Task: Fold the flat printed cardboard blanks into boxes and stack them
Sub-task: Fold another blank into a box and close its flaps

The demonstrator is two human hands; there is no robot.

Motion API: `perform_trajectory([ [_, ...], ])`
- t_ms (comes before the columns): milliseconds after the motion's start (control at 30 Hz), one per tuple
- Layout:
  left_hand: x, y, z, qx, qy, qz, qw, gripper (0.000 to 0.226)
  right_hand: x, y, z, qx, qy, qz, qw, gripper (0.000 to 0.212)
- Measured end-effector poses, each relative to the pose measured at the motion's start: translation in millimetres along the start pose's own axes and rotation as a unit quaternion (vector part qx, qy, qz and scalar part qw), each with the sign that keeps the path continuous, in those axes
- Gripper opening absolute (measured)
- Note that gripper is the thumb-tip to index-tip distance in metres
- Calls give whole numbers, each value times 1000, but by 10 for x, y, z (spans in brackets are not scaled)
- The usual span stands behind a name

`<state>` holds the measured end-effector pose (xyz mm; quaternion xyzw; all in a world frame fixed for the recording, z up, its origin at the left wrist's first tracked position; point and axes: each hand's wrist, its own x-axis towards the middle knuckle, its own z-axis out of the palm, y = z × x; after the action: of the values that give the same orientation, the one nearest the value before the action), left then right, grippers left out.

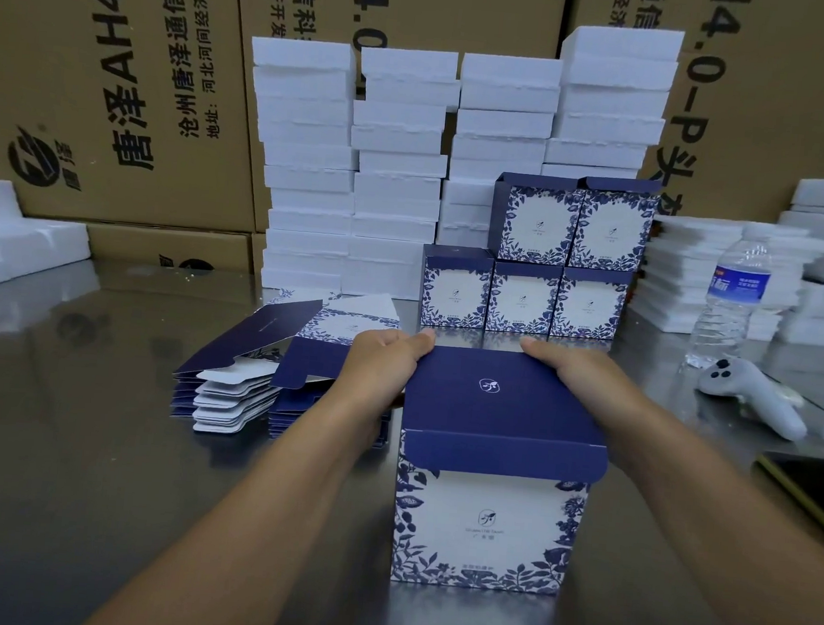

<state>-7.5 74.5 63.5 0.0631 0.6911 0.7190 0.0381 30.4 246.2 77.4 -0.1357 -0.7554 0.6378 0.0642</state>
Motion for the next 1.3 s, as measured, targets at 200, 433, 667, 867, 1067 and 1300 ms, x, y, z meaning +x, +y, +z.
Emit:
perform_trajectory([
  [200, -4, -6, 7, 6, -8, -1, 1000, 30, 9, -3, -23, -2, -14, -12, 1000, 30],
  [433, 0, 5, 7, 10, -2, -3, 1000, 27, -6, 127, -22, 57, 32, -4, 998, 31],
  [667, -4, -11, 18, 3, 0, -15, 1000, 24, -25, 136, 0, 111, 43, -7, 993, 28],
  [867, -7, 5, 16, 4, -5, -9, 1000, 36, 12, 168, 28, 147, 60, -5, 987, 31],
  [1067, -106, 71, -17, 66, 31, 56, 996, 17, 74, 223, 53, 182, 41, 8, 982, 34],
  [1300, -714, 318, -179, 333, -162, 255, 894, 19, 70, 221, 51, 161, 34, 0, 986, 36],
])
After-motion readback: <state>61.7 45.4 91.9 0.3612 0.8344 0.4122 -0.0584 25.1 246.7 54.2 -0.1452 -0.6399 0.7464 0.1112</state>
